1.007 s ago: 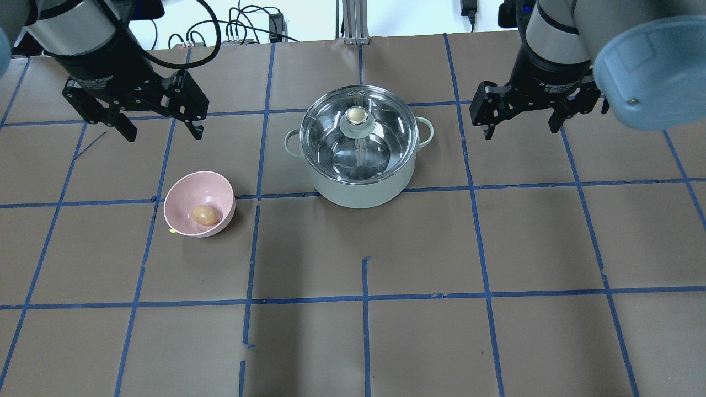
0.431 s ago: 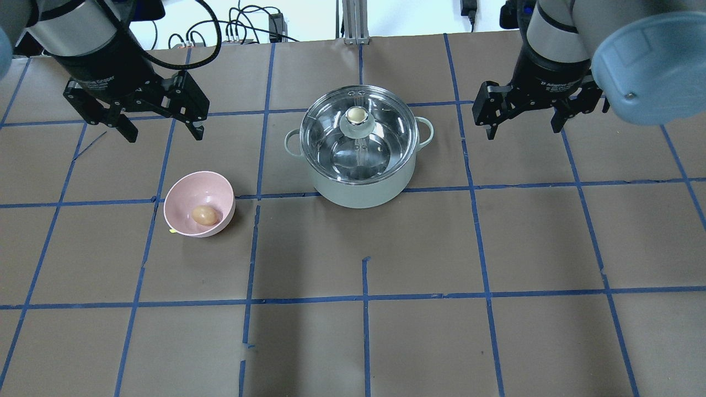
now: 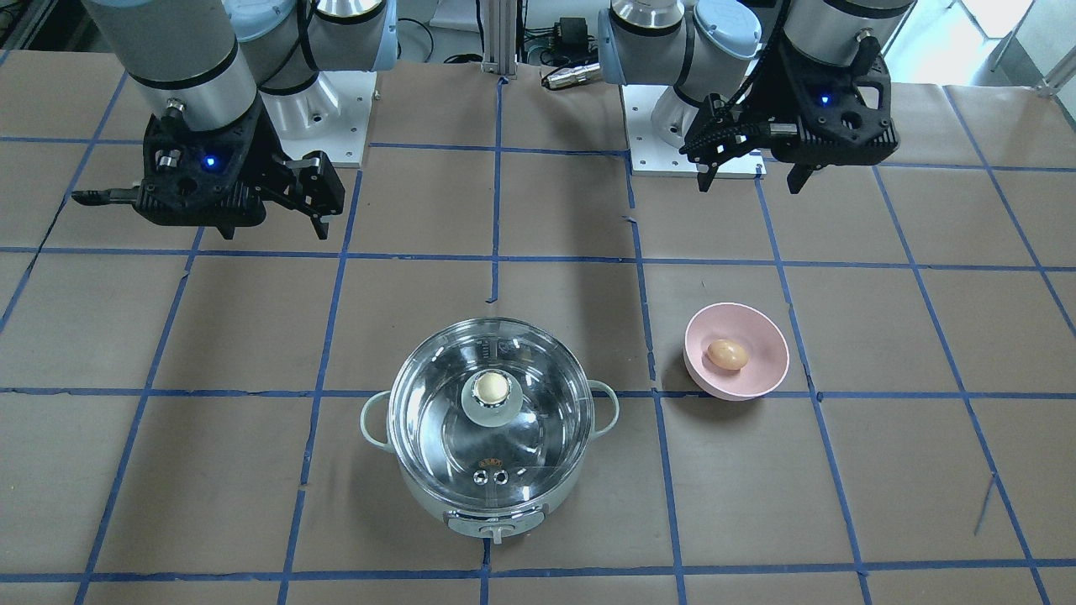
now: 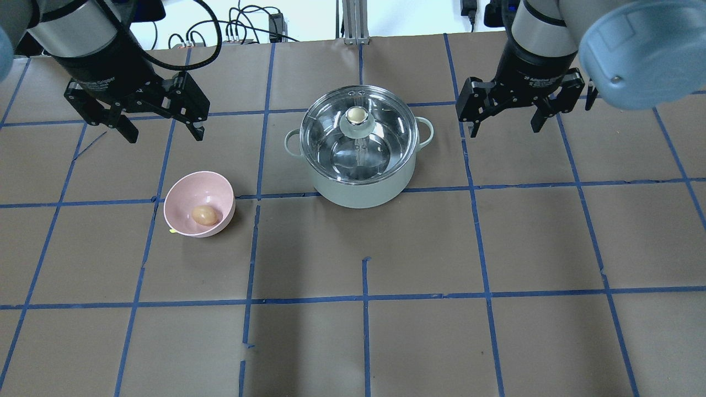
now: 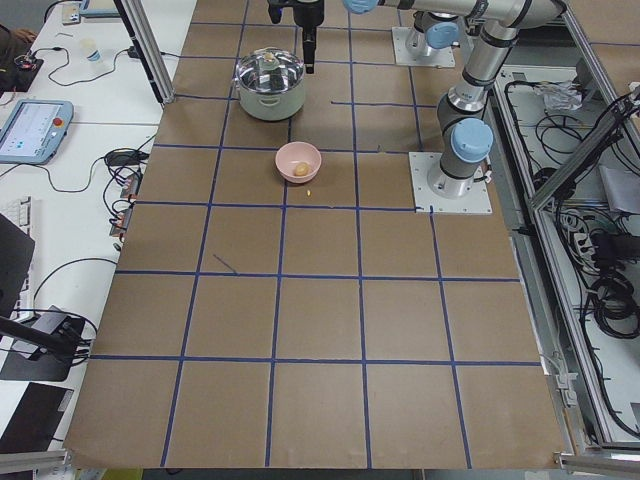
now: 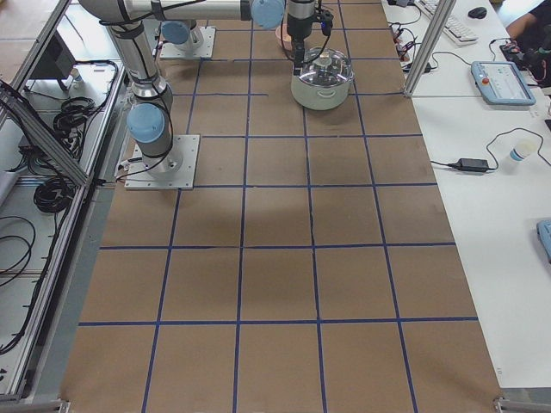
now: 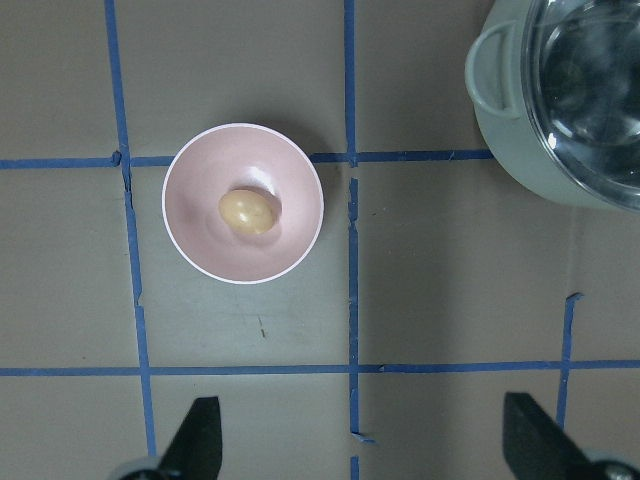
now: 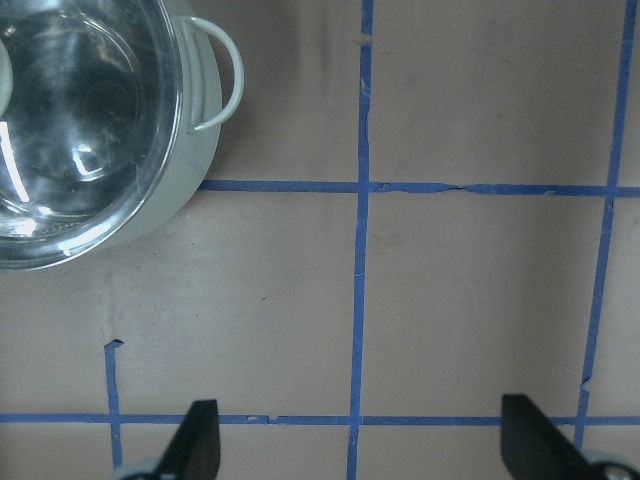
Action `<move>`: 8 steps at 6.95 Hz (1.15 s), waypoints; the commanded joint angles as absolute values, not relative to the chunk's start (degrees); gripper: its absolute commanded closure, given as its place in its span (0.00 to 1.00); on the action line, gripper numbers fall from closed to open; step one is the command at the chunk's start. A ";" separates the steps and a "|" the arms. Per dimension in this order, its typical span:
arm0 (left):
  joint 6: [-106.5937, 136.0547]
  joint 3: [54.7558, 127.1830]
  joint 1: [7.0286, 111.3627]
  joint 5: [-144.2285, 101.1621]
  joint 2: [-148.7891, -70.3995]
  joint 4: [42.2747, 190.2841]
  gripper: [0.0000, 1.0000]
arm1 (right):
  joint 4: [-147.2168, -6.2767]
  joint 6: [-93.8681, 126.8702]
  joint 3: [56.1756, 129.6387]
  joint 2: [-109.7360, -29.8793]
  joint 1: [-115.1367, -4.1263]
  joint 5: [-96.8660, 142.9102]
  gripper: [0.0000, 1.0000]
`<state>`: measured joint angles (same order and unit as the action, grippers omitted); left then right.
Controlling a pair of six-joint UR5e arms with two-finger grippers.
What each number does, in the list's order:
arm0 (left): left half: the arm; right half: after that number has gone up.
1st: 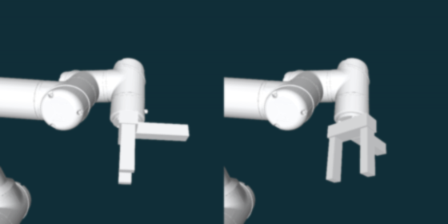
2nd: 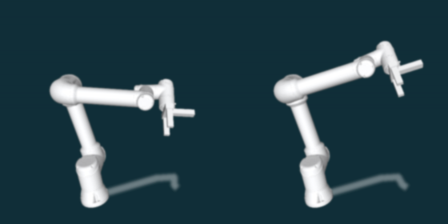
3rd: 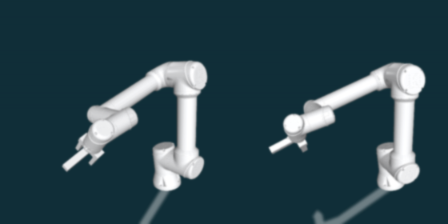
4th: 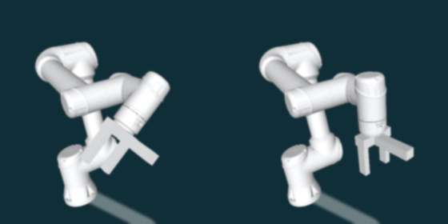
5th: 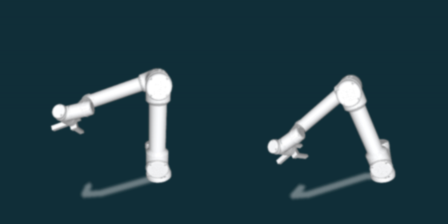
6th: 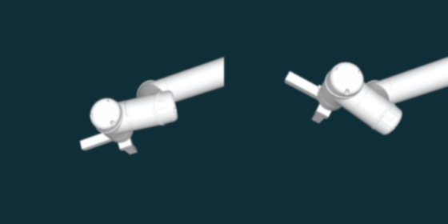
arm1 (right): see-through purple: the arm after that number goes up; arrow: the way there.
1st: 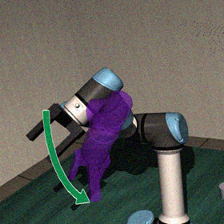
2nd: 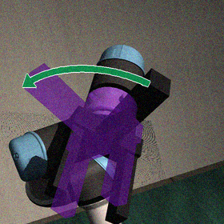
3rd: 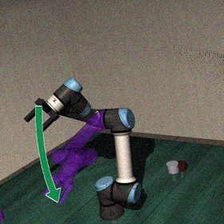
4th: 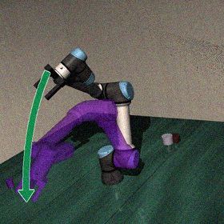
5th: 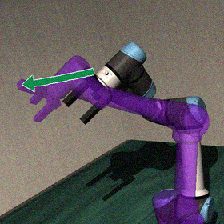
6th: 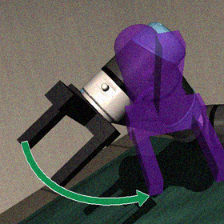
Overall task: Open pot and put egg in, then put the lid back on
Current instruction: 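Move the right gripper over the glass lid knob while the left gripper waits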
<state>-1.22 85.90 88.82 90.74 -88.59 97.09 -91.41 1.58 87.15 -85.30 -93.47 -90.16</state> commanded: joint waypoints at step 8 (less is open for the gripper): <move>17.28 94.91 87.37 90.79 -93.07 79.64 0.00 | -104.24 17.56 75.34 -65.48 -105.91 -85.08 0.00</move>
